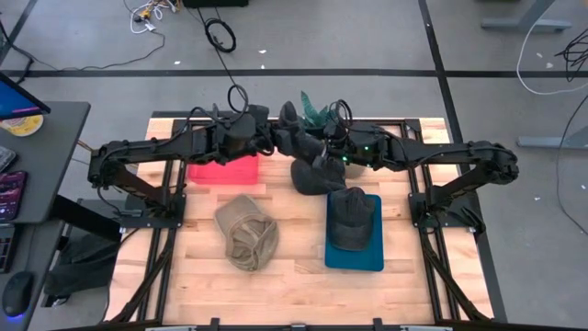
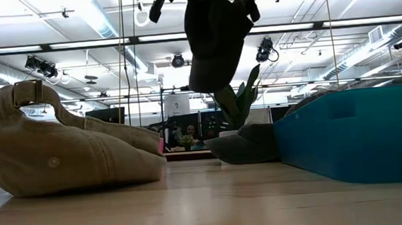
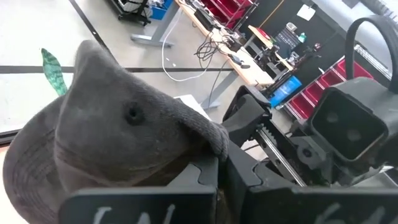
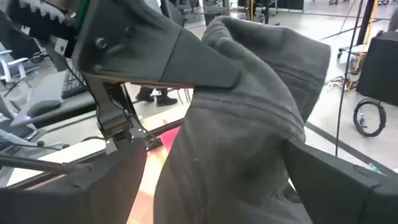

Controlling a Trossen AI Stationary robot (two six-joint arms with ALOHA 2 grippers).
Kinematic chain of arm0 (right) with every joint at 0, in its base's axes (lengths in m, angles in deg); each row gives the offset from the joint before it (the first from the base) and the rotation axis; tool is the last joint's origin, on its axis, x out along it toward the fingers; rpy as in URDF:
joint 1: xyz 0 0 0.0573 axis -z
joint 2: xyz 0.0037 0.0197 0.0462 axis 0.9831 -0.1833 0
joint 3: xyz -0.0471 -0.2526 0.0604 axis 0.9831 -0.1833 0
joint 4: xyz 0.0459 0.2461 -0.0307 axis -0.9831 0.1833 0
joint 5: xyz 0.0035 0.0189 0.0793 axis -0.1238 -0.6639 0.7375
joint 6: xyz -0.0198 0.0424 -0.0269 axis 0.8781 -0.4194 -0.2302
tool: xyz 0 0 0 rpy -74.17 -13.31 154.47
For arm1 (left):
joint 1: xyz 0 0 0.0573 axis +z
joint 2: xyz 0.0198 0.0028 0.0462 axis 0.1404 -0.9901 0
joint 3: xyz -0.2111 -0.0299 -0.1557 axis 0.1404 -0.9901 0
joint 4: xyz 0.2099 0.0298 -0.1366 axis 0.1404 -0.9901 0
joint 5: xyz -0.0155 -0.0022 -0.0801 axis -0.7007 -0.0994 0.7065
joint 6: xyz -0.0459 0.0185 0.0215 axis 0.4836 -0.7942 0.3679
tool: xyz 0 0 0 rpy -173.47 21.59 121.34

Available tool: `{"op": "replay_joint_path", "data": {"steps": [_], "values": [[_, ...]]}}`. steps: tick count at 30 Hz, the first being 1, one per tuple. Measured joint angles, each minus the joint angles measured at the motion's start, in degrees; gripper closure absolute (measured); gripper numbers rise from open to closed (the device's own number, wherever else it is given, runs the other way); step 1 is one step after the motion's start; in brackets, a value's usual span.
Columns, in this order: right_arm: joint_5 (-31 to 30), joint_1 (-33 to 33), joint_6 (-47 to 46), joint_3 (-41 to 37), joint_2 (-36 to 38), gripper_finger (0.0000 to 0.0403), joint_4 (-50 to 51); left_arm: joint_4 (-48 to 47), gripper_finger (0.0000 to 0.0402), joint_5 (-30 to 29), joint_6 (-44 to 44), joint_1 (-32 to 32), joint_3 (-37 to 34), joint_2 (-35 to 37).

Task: Pick & Place hat
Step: Put the bottom black cap into the blue bin

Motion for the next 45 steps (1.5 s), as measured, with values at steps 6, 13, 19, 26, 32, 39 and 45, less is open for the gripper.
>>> {"op": "replay_joint_path", "data": {"steps": [6,13,19,26,32,39,45], "values": [[-0.1,0.0,0.4,0.0,0.0,0.013,0.1,0.0,0.0398,1.1,-0.3,0.0,0.0,0.0],[2.0,0.1,0.4,0.0,0.0,0.0337,0.3,0.0,0.0389,1.4,-0.4,0.0,0.0,0.0],[9.6,1.4,-2.9,0.6,0.4,0.0388,2.5,-0.2,0.0383,4.1,-2.2,-0.3,0.0,0.3],[13.6,3.2,-3.6,2.9,0.5,0.0394,8.8,-0.3,0.034,4.4,-9.4,-2.3,0.0,2.5],[16.8,3.5,-3.3,5.9,0.5,0.0394,12.7,0.0,0.0266,4.4,-12.7,-3.2,0.0,4.9],[17.6,4.2,1.1,10.9,0.5,0.0395,25.8,0.3,0.0199,3.8,-15.7,-3.9,0.2,7.8],[19.9,5.1,7.1,12.4,5.3,0.0397,35.8,-0.4,0.0184,1.9,-18.1,-3.9,0.1,9.5]]}}
